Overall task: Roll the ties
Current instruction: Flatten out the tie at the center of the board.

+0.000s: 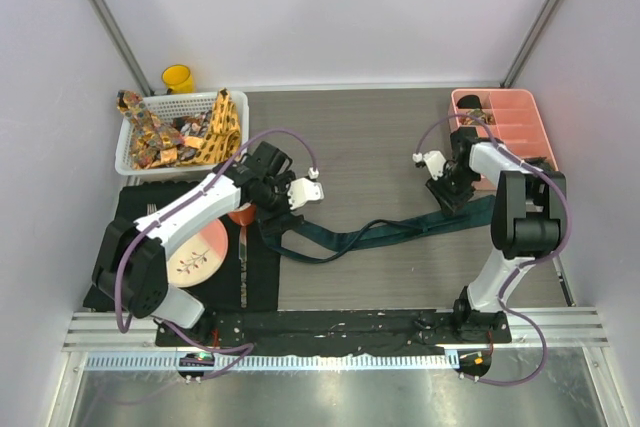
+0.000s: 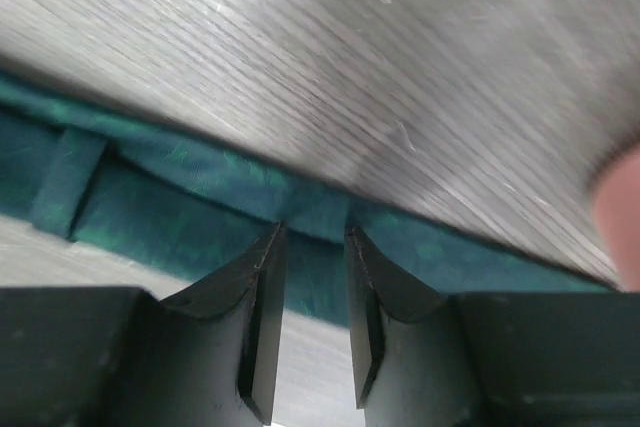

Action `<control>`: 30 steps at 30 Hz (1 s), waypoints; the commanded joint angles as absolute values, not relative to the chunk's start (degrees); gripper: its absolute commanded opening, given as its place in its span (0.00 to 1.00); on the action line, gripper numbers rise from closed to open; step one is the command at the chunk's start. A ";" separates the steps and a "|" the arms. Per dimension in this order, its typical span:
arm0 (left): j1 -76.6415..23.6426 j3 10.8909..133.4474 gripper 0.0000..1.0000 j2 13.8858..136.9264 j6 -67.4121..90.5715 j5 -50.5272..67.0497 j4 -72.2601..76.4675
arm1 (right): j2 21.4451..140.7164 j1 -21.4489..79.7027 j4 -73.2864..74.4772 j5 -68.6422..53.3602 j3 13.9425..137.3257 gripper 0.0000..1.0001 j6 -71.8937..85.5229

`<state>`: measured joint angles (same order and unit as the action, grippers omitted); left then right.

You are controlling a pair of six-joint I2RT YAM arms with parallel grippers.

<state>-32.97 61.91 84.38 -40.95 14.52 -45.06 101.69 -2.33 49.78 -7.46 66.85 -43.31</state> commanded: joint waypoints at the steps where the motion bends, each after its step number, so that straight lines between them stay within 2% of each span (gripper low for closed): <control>1: -32.87 65.48 0.85 85.43 -44.82 16.26 -46.76 | 100.99 -2.11 44.58 -3.26 60.75 0.34 -46.23; 6: -32.87 64.16 0.85 84.29 -45.35 18.19 -45.44 | 100.02 -3.95 40.08 4.03 53.27 0.26 -47.29; 12: -34.80 61.70 0.86 82.44 -49.30 21.97 -46.58 | 96.34 -10.10 37.27 7.64 49.67 0.25 -47.98; 16: -38.49 58.62 0.84 82.61 -50.71 19.95 -43.34 | 94.14 -10.90 36.39 8.00 48.78 0.25 -48.08; 22: -42.18 59.59 0.69 87.36 -47.81 18.99 -39.56 | 92.29 -11.25 36.04 8.35 47.55 0.24 -48.25; 30: -43.77 57.84 0.51 91.84 -52.73 14.86 -39.46 | 91.85 -11.25 35.95 8.79 47.20 0.24 -48.69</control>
<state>-43.29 58.67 90.59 -49.52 16.93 -40.53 91.31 -10.74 36.75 10.11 49.19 -48.14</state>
